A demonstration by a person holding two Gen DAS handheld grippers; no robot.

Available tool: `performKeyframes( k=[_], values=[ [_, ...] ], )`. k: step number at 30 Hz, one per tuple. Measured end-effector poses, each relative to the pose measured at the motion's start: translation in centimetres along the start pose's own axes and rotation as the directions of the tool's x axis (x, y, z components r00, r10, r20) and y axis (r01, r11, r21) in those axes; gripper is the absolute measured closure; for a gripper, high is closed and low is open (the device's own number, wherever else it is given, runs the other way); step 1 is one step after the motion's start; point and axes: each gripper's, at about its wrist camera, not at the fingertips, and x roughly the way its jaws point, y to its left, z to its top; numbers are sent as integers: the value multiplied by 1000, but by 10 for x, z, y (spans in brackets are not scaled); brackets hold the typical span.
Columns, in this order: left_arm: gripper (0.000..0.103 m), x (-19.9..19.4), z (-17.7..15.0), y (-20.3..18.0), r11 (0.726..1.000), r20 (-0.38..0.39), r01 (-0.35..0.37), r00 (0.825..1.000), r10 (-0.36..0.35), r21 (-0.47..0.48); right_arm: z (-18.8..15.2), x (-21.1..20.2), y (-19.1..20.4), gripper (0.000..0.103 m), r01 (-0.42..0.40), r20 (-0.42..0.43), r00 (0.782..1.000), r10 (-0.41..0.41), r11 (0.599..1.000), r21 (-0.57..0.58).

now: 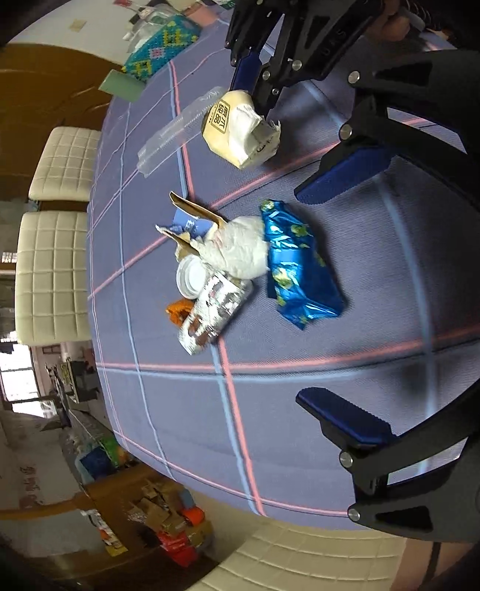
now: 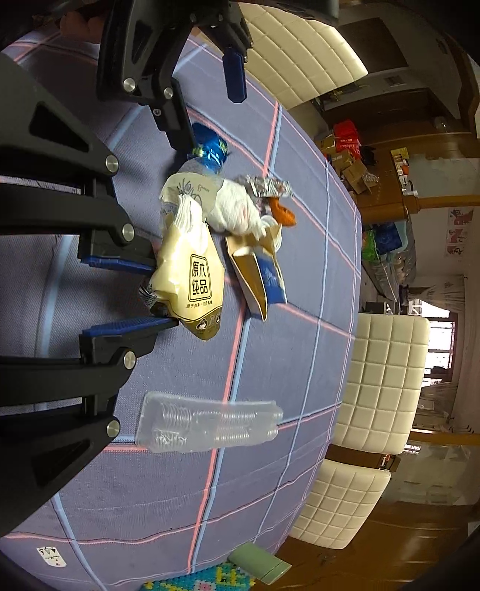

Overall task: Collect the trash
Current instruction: 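Grasp the blue foil wrapper with the left gripper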

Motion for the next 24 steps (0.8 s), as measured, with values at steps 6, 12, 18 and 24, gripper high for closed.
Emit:
performKeyframes(
  k=[6,12,18,24],
  values=[
    [15,18,9,-8,998,-7,12,1000,-12,54,2,11,-2,81,-13,-10,1000,13,1000,9],
    [48,27,7,-9,997,-33,51,998,-49,63,0,13,-2,81,-15,-21,1000,16,1000,18],
    [50,11,0,-7,997,-6,46,999,-46,66,-2,4,12,81,-29,-15,999,29,1000,-6],
    [50,-10,-12,1,998,9,24,1000,-24,52,-4,-13,35,81,-40,1,999,40,998,-49]
  ],
)
